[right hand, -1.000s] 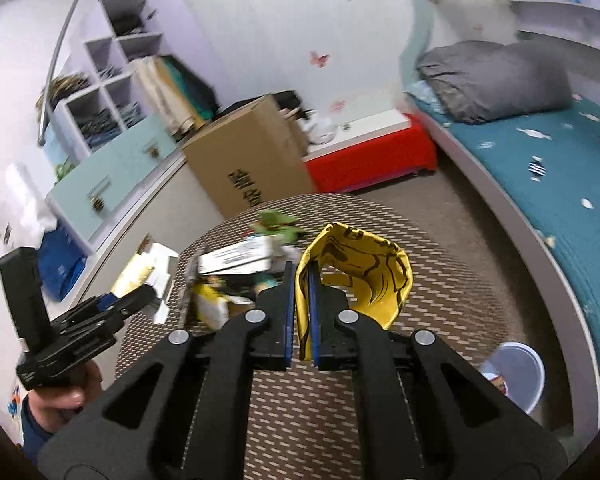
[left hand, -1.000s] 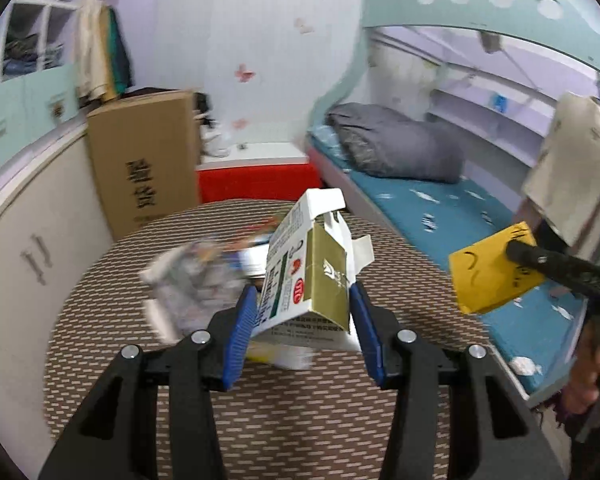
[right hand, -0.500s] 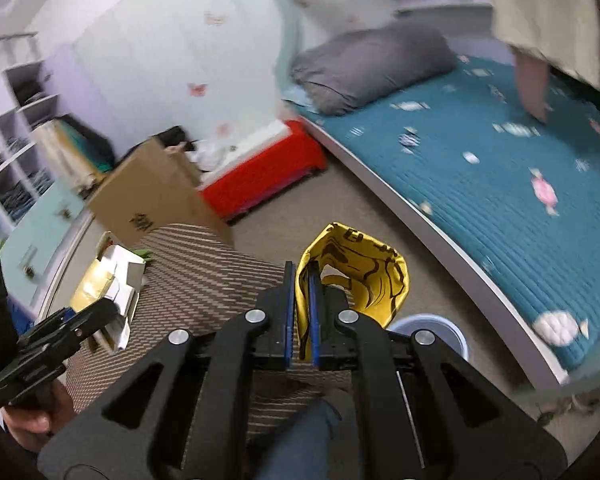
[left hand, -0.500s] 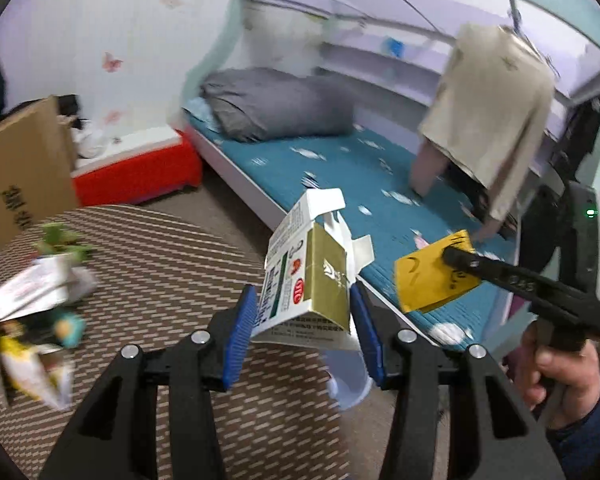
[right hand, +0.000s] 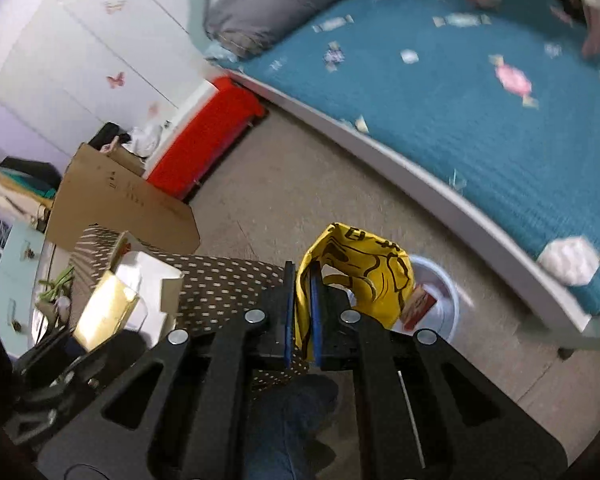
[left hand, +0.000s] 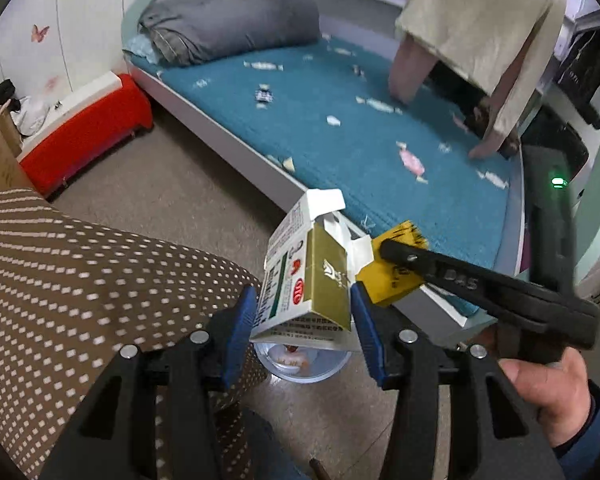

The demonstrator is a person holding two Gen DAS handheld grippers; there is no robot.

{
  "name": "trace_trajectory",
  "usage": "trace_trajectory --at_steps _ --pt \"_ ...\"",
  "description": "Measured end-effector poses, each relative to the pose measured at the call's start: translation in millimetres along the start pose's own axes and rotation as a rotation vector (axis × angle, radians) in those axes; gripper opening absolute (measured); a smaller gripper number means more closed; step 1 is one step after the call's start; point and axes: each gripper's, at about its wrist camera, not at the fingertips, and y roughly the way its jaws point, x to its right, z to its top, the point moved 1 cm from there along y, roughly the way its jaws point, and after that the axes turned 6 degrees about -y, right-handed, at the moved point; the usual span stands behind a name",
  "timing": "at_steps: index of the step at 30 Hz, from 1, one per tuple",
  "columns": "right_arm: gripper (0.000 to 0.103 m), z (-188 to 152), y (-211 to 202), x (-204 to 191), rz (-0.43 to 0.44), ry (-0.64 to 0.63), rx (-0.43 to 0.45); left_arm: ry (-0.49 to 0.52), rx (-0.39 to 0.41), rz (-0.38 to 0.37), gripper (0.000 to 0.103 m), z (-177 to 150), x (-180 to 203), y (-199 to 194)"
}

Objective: Collect trash
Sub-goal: 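Carry both items to the blue bin and release them inside, then return both tools over the table toward the newspaper and carton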

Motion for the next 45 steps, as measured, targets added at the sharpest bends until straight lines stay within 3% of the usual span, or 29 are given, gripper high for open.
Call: trace_trajectory --at_steps 1,2,3,7,9,13,15,16,17,21,31,39,45 --pt "0.013 -1 11 9 0.000 0.023 -0.022 0.004 -0.011 0.003 0.048 0 3 7" --pt "0.036 -2 18 15 0.004 0.043 -0.037 0.006 -0.017 0.006 0.048 -1 2 9" --pt "0.069 -4 24 21 0.013 0.070 -0.049 0.008 -0.027 0.008 0.048 -2 3 14" --pt "0.077 -12 22 39 -0.009 0.122 -0.026 0.022 -0.071 0.018 0.049 -4 6 36" --pt "0.094 -13 7 40 -0.045 0.126 0.024 0.022 -0.095 0.020 0.049 -4 5 41" --pt "0.097 -14 -33 35 -0.097 0.118 0.137 0.060 -0.109 0.015 0.053 0 16 53" --pt "0.097 -14 -47 33 -0.092 0.112 0.169 0.062 -0.123 0.006 0.070 2 19 58" --pt "0.097 -13 -52 32 -0.088 0.110 0.178 0.060 -0.124 0.022 0.085 3 19 61" --pt "0.097 -13 -60 29 -0.086 0.105 0.190 0.061 -0.117 0.046 0.088 4 18 60" --pt "0.097 -14 -77 20 -0.085 0.105 0.219 0.041 -0.117 0.045 0.089 7 12 54" --pt "0.097 -17 -112 -28 -0.163 0.044 0.308 0.042 0.092 0.068 0.091 -3 0 -37" --pt "0.097 -19 -142 -90 -0.137 -0.086 0.359 0.019 0.230 0.069 0.091 -16 -9 -107" --pt "0.097 -27 -144 -140 -0.101 -0.183 0.349 -0.033 0.306 0.098 0.091 -30 -36 -150"
